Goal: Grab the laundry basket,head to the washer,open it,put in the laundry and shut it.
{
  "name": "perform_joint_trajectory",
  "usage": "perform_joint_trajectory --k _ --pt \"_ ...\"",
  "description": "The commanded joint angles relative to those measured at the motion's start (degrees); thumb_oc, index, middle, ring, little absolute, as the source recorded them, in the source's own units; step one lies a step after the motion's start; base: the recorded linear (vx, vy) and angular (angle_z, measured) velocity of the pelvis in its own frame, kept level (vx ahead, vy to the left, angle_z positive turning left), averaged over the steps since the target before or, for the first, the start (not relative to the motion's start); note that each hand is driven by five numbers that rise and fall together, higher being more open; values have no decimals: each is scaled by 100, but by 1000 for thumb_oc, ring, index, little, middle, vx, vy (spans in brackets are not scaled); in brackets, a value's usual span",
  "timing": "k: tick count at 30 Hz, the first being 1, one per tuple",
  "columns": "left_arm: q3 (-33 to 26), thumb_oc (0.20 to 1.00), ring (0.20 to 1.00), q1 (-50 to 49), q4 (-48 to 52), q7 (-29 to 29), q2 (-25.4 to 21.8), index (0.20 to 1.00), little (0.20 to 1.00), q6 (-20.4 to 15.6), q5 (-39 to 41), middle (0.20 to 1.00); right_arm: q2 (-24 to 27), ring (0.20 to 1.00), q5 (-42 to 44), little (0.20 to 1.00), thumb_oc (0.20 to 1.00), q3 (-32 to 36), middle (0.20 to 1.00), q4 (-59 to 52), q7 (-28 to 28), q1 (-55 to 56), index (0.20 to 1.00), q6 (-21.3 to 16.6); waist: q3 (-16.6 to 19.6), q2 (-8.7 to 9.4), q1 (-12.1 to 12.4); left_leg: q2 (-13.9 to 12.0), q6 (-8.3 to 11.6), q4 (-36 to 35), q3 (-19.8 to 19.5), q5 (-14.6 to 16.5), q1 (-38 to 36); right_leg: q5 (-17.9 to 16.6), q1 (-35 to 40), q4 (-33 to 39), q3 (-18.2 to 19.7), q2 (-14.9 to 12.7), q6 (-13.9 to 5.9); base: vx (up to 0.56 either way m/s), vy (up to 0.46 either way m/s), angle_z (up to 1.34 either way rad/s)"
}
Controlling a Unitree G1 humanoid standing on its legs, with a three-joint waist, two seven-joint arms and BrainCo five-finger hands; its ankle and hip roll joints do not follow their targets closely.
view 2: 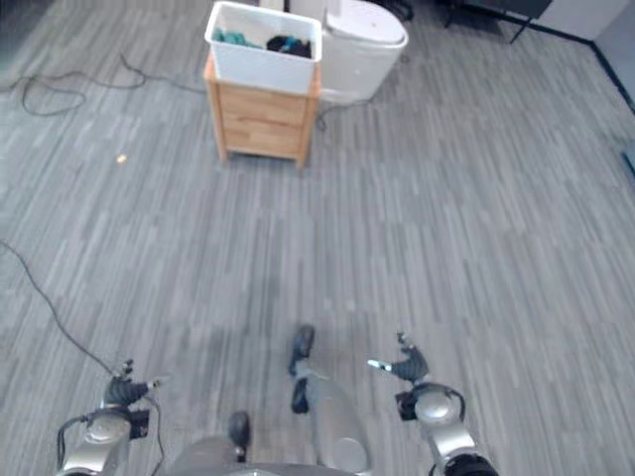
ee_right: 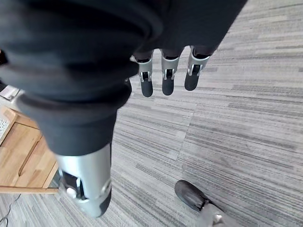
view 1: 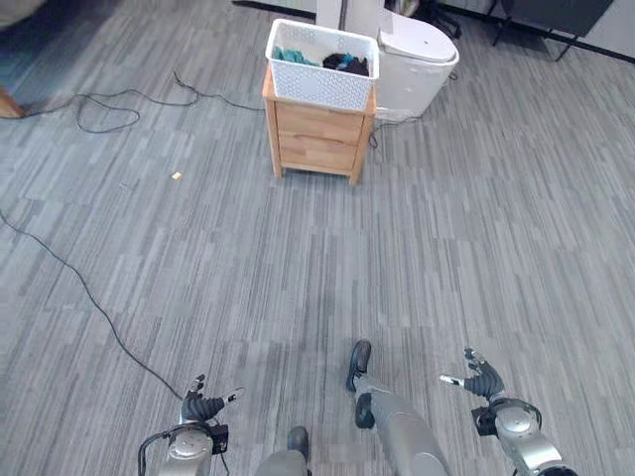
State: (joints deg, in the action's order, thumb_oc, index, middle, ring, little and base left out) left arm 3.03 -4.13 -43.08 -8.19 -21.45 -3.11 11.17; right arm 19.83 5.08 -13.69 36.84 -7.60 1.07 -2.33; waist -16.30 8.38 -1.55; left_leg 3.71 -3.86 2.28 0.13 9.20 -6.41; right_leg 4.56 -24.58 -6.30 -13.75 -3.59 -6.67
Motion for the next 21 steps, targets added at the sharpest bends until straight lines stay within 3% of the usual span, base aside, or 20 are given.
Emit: perform_joint_trajectory --k 1,2,3,5,6,7,8,9,11,15,16,21 --pt "30 1000 1000 -68 329 69 -175 1000 1000 -183 132 1000 168 1000 138 1000 1000 -22 1000 -70 -109 -159 1000 -131 181 -41 -91 154 235 493 54 769 25 -475 796 397 90 50 -208 444 -131 53" --pt "46 1000 1000 -106 321 80 -132 1000 1000 -179 98 1000 176 1000 127 1000 1000 -2 1000 -37 -103 -98 1000 -138 337 -112 -148 54 353 526 54 819 -120 -469 872 315 155 91 -86 349 -107 37" --pt "46 1000 1000 -109 323 80 -131 1000 1000 -179 97 1000 178 1000 127 1000 1000 -3 1000 -38 -103 -95 1000 -138 338 -118 -152 48 355 527 51 822 -122 -467 876 317 150 95 -85 473 -206 39" --pt "116 1000 1000 -169 350 132 -67 1000 1000 -184 65 1000 159 1000 180 1000 1000 73 1000 -49 -105 -2 1000 -196 487 -236 -206 -245 662 1162 200 439 -79 -457 1218 385 35 182 56 341 -195 55" --pt "115 1000 1000 -168 351 132 -71 1000 1000 -184 65 1000 155 1000 180 1000 1000 73 1000 -49 -105 -3 1000 -196 502 -214 -219 -221 657 1156 189 415 -54 -469 1199 392 32 157 54 286 -167 51" --pt "140 1000 1000 -164 361 160 -37 1000 1000 -178 79 1000 171 1000 237 1000 1000 106 1000 74 -103 -4 1000 -201 566 -256 -244 -419 847 1751 373 9 147 -324 1446 492 -9 203 165 263 -158 13" --pt "194 1000 1000 -39 295 149 30 1000 1000 -175 153 1000 200 1000 292 1000 1000 105 1000 237 -158 -82 1000 -187 531 -180 -252 -622 729 2109 758 -6 653 -170 1661 559 -78 75 222 270 -154 -5" --pt "195 1000 1000 -31 289 149 30 1000 1000 -177 154 1000 200 1000 293 1000 1000 106 1000 243 -159 -89 1000 -190 527 -194 -246 -640 728 2160 760 26 678 -167 1654 554 -77 89 223 160 -65 -3" --pt "243 1000 1000 26 213 112 73 1000 1000 -182 147 1000 248 1000 341 1000 1000 107 1000 257 -203 -162 1000 -203 444 -169 -141 -693 579 1668 1025 311 1105 -13 1892 539 -30 2 177 214 10 -3" --pt "242 1000 1000 14 193 92 70 1000 1000 -166 101 1000 299 1000 296 1000 1000 102 1000 241 -234 -171 1000 -193 350 -219 -27 -812 686 1098 1065 -341 1606 152 2162 552 -36 12 210 168 29 -24" --pt "221 1000 1000 13 154 59 76 1000 1000 -171 95 1000 306 1000 272 1000 1000 91 1000 279 -295 -186 1000 -196 272 -294 104 -823 799 585 1003 -923 1922 291 2391 590 6 125 235 224 36 -44" --pt "206 1000 1000 -13 94 5 73 1000 1000 -181 138 1000 286 1000 198 1000 1000 65 1000 377 -369 -192 1000 -174 298 -395 317 -767 874 -456 810 -1385 2300 585 2814 646 211 314 288 316 88 -12"
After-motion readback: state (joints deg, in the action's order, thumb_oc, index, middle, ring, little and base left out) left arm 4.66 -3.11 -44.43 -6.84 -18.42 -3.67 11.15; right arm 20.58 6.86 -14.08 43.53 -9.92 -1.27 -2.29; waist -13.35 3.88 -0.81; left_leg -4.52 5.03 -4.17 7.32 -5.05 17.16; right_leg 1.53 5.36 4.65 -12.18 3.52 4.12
